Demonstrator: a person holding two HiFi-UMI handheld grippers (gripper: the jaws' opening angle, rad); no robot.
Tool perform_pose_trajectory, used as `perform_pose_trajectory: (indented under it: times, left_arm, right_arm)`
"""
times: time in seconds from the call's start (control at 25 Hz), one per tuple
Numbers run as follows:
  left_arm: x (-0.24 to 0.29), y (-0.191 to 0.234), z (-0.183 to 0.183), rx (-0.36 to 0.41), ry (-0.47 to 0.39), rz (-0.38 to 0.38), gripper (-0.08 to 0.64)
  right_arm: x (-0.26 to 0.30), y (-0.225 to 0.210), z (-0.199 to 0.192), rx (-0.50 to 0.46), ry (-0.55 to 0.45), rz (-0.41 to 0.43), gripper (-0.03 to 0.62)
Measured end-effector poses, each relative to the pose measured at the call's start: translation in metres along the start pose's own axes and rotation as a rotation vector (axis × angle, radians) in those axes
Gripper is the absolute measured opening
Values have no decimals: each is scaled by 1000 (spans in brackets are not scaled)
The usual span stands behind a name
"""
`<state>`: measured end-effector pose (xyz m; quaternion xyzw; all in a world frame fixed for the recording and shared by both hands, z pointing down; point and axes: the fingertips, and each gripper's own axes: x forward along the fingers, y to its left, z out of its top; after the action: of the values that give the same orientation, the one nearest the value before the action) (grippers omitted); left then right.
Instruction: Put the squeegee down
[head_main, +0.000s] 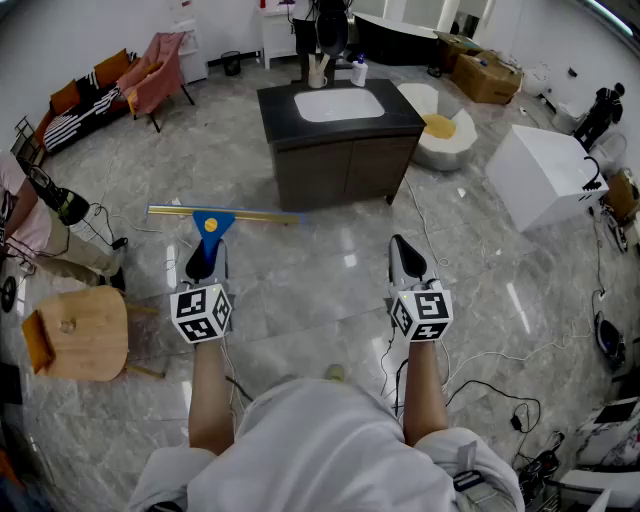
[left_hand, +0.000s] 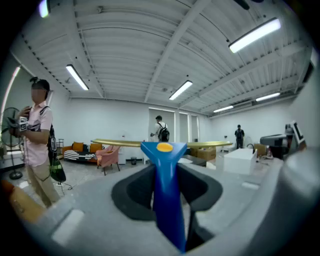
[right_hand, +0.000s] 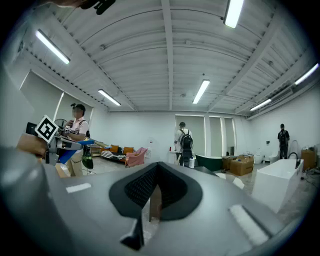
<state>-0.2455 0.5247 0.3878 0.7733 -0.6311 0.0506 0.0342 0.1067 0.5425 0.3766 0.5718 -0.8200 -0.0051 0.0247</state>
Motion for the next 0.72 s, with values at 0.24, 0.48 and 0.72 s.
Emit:
perform_pose_trajectory:
  times: [0.24,0.48,0.72]
  left_arm:
    - [-2,-8,-1,4,7,-5,130]
    - [-1,-19,0,-8,7,-9,130]
    - [3,-37,-6,-7,22,-13,130]
  right_arm:
    - [-5,-2,1,9,-6,5,3]
    - [-8,-10,-2,24,-1,4,3]
    - [-12,-25,-5,57,-13,11,3]
